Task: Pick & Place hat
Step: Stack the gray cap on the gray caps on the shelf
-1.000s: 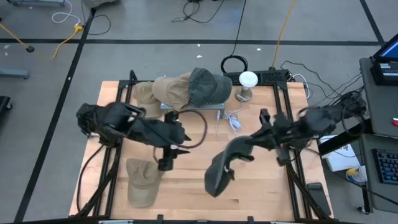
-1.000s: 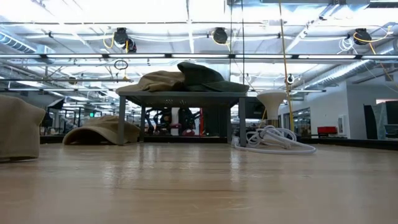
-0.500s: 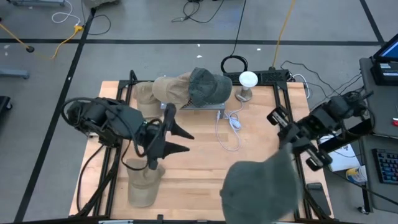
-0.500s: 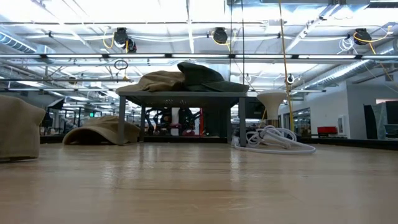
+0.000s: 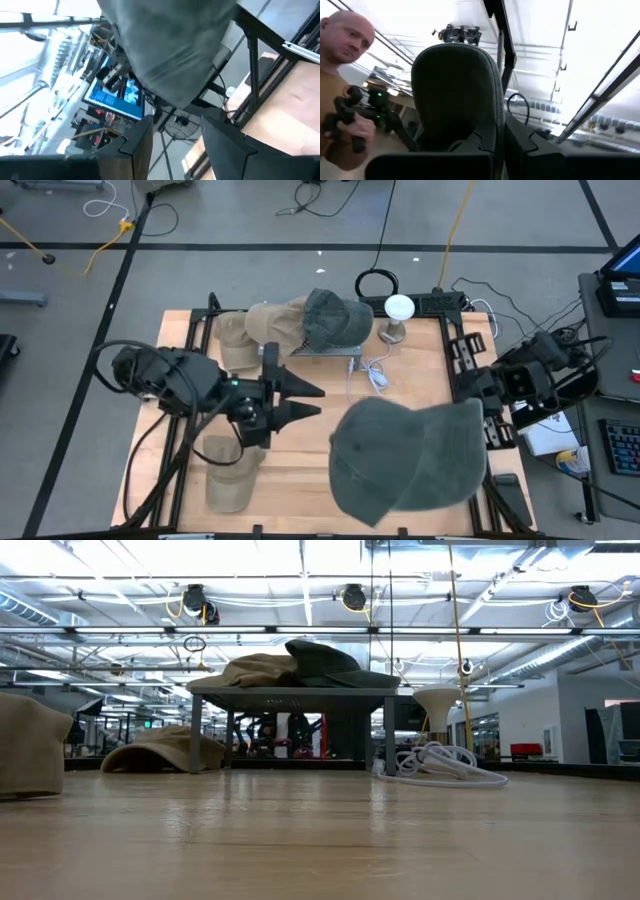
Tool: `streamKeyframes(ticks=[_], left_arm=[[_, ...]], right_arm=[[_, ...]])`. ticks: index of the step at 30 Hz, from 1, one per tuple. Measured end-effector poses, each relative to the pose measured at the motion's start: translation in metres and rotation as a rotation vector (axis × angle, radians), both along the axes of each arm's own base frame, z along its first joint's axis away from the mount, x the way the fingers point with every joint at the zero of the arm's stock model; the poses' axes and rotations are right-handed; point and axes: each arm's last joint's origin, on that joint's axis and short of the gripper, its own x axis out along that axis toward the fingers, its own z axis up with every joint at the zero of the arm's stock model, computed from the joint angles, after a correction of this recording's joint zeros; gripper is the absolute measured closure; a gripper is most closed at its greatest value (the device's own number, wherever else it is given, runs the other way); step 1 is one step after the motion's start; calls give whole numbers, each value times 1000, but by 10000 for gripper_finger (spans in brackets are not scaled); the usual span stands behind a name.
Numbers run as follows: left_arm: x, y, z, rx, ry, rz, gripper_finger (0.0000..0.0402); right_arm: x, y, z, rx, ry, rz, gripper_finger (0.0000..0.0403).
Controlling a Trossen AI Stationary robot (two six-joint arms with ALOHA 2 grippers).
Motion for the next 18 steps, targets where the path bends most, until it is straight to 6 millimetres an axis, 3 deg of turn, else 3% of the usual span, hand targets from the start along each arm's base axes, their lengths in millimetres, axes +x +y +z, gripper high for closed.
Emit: streamKeyframes(ticks=[18], left_arm=[[8, -18, 0, -29, -59, -94, 240]], right_arm=[[8, -10, -1, 0, 4, -63, 399]])
